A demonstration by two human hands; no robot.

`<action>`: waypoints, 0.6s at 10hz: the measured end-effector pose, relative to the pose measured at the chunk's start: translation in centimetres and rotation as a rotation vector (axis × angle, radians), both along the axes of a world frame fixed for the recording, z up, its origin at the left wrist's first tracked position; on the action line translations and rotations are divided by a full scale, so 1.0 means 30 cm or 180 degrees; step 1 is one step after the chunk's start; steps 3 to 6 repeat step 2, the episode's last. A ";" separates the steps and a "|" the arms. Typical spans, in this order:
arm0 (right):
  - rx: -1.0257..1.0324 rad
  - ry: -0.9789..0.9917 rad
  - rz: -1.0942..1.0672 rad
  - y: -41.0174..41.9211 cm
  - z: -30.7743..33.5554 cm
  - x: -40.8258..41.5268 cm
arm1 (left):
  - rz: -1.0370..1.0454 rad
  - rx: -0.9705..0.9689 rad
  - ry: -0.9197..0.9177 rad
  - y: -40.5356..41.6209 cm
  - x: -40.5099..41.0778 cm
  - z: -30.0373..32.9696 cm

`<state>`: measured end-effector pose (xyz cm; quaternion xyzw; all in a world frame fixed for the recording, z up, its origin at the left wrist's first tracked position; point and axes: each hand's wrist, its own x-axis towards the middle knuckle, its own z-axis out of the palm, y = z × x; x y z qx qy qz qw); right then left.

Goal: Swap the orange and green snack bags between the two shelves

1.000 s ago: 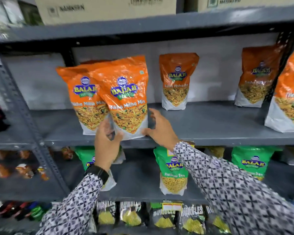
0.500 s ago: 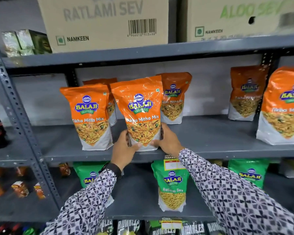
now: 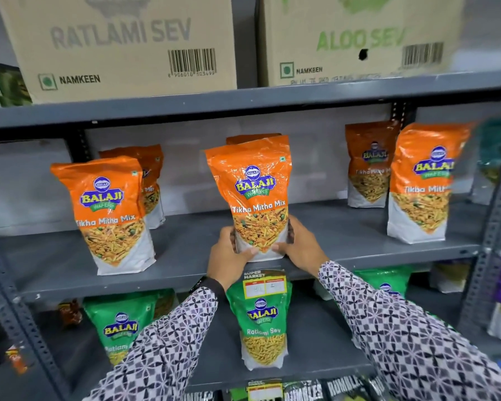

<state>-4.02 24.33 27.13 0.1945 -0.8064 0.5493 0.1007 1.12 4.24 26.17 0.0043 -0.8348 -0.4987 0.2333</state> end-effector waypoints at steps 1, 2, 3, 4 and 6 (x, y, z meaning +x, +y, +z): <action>-0.0010 0.0001 0.0020 0.003 -0.007 0.002 | -0.0008 0.0022 -0.0017 0.004 -0.002 -0.009; 0.0010 0.0084 0.0006 -0.003 0.014 0.028 | -0.0043 0.0067 0.0031 0.007 0.017 -0.001; 0.0010 0.0084 0.0006 -0.003 0.014 0.028 | -0.0043 0.0067 0.0031 0.007 0.017 -0.001; 0.0010 0.0084 0.0006 -0.003 0.014 0.028 | -0.0043 0.0067 0.0031 0.007 0.017 -0.001; 0.0010 0.0084 0.0006 -0.003 0.014 0.028 | -0.0043 0.0067 0.0031 0.007 0.017 -0.001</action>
